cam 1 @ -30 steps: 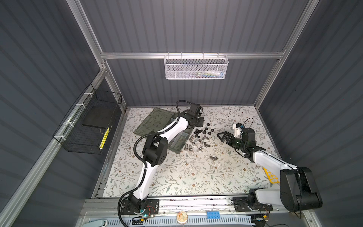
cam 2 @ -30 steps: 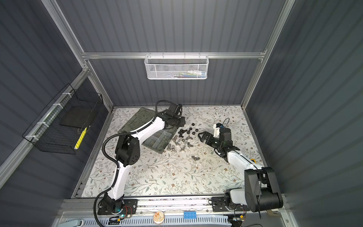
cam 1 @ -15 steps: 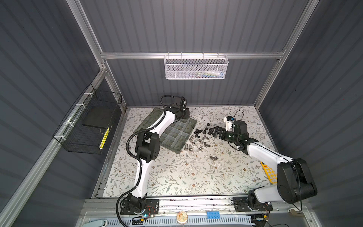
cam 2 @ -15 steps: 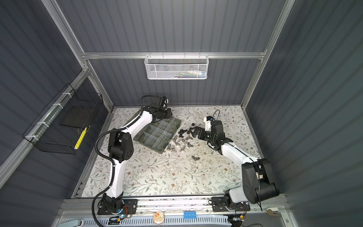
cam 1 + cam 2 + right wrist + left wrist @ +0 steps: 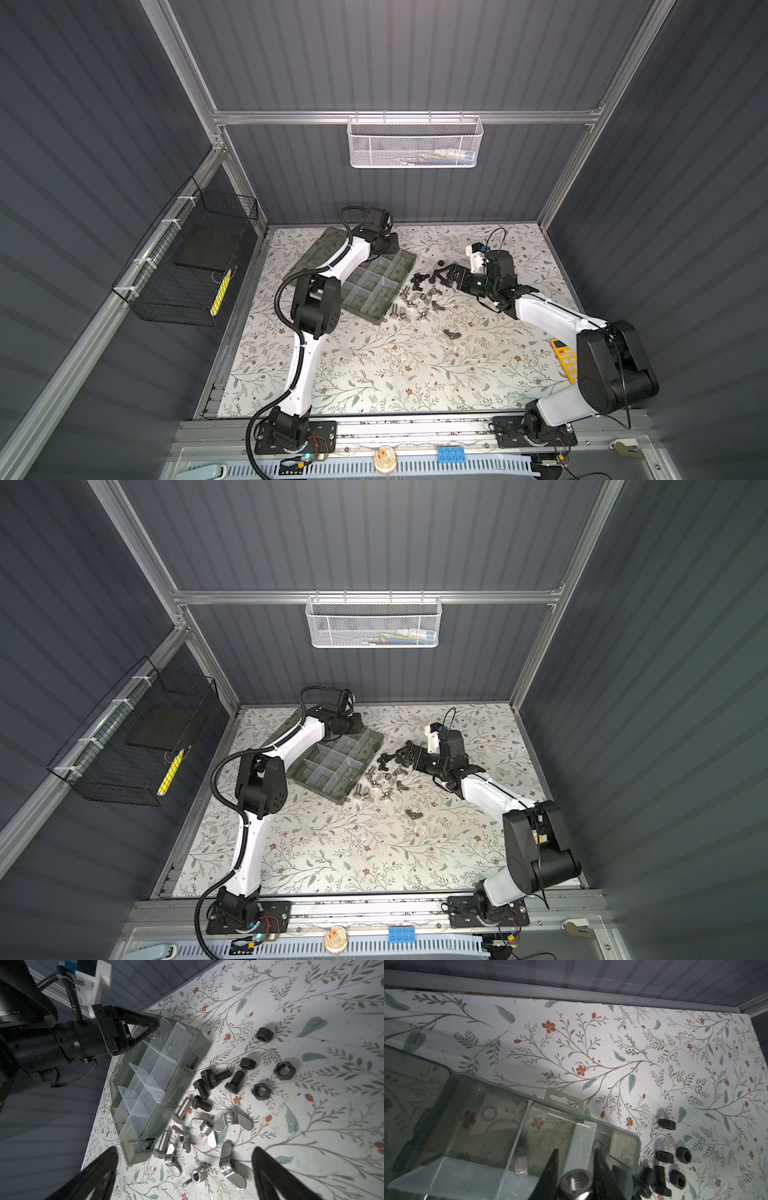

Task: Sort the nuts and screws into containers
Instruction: 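Carry the silver nut with the left gripper over a box compartment and release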

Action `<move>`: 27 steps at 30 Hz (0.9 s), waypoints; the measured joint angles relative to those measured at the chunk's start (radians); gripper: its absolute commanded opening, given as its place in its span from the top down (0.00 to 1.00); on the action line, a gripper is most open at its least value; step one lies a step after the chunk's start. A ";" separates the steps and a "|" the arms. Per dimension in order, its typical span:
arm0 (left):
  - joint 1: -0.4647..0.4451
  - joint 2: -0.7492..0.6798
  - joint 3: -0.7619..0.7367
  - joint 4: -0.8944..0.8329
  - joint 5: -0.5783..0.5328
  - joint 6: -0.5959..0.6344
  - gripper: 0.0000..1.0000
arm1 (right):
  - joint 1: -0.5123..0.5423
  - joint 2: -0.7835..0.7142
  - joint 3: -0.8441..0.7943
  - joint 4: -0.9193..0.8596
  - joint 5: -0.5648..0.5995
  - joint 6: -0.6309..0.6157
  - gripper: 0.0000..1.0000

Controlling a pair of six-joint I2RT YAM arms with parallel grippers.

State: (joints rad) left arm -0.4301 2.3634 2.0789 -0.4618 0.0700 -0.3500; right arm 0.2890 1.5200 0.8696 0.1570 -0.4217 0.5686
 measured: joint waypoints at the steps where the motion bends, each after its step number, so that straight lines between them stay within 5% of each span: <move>1: 0.000 0.005 -0.003 0.005 -0.003 0.000 0.75 | 0.000 0.001 -0.001 0.000 0.000 0.000 0.01; 22: 0.005 0.024 -0.030 0.026 -0.022 0.003 0.48 | 0.000 0.018 -0.017 0.004 0.005 0.007 0.01; 27: 0.001 -0.031 -0.049 0.005 -0.022 0.006 0.35 | 0.000 0.018 -0.017 -0.003 0.016 0.006 0.01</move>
State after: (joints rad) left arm -0.4290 2.3325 2.0300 -0.4564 0.0483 -0.3435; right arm 0.2890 1.5383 0.8528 0.1539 -0.4057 0.5751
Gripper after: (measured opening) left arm 0.612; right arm 0.991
